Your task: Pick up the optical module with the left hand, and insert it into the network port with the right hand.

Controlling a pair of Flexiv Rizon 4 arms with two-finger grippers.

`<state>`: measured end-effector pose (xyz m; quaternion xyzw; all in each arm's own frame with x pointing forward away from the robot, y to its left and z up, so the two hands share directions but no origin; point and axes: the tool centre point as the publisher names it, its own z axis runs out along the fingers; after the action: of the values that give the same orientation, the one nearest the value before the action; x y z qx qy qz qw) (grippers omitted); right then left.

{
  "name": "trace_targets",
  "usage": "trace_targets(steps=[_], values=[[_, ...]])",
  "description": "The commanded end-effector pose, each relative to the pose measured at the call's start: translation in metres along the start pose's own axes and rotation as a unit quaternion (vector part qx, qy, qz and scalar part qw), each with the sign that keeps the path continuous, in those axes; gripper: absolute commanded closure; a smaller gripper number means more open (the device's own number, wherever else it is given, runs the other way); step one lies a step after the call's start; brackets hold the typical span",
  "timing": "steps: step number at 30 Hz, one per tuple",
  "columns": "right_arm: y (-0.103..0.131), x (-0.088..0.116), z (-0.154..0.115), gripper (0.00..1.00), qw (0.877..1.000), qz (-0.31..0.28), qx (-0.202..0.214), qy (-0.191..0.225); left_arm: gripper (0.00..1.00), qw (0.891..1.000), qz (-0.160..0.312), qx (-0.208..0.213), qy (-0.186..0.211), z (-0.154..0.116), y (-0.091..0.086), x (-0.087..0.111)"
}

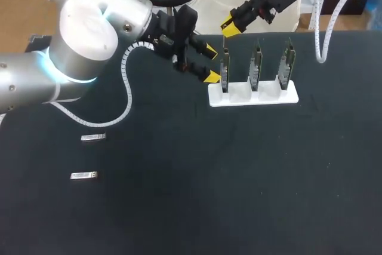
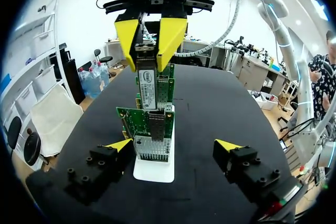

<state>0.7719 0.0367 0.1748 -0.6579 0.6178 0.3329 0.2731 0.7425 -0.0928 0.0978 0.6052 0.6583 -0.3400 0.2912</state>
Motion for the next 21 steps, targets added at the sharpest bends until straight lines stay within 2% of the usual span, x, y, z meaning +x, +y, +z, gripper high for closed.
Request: trace_targets(steps=[1, 12, 21], values=[[0.003, 0.002, -0.001, 1.0, 1.0, 0.004, 0.006, -0.002, 0.0, 1.0, -0.001, 0.001, 0.002, 0.001, 0.002, -0.001], [0.017, 0.002, -0.001, 1.0, 1.0, 0.006, 0.018, -0.003, 0.0, 1.0, -0.001, 0.001, 0.002, 0.001, 0.002, -0.001], [0.019, 0.005, 0.001, 1.0, 1.0, 0.013, 0.024, 0.0, 0.0, 1.0, -0.001, 0.001, 0.002, 0.001, 0.002, -0.001]])
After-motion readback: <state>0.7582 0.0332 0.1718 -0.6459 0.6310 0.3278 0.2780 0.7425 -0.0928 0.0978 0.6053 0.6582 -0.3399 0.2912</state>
